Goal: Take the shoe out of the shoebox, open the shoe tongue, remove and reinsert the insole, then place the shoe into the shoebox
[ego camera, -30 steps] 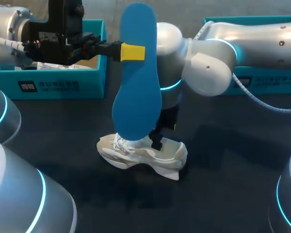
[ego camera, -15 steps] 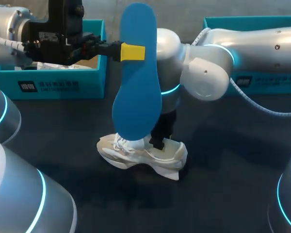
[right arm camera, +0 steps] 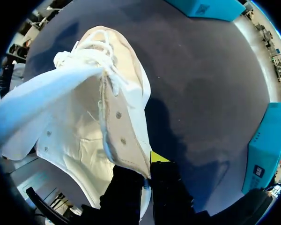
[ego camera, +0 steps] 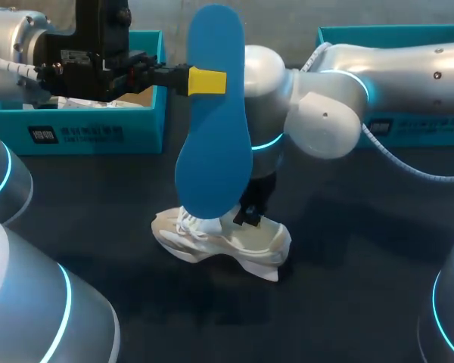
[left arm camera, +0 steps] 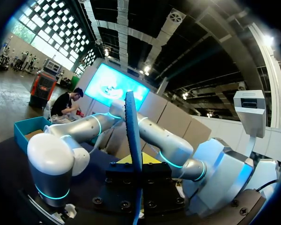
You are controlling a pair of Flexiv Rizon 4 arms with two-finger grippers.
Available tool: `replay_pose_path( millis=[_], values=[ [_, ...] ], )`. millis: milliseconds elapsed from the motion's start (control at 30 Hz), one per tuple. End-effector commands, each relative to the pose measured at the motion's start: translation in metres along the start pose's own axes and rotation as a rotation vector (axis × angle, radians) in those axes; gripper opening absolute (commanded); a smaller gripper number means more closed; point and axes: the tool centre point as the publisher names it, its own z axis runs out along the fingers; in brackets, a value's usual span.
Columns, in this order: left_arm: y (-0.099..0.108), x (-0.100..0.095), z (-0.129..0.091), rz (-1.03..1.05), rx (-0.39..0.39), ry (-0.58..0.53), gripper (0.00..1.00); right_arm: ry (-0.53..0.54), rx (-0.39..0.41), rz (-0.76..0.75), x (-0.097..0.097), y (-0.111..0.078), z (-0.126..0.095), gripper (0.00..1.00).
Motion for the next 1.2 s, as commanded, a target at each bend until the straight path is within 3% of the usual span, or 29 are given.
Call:
replay_pose_path(
  millis=[33, 533, 1067, 1200],
  values=[
    [0.000, 0.000, 0.001, -0.001, -0.003, -0.001, 0.00, 0.004, -0.008, -0.002, 0.001, -0.004, -0.009, 0.00],
    [0.000, 0.000, 0.001, -0.001, -0.003, -0.001, 0.00, 0.023, -0.048, -0.015, 0.004, -0.013, -0.046, 0.00],
    [0.000, 0.000, 0.001, -0.001, -0.003, -0.001, 0.00, 0.023, -0.048, -0.015, 0.004, -0.013, -0.046, 0.00],
    [0.000, 0.000, 0.001, -0.001, -0.003, -0.001, 0.00, 0.067, -0.098, 0.034, 0.000, -0.013, -0.045, 0.00]
  ],
)
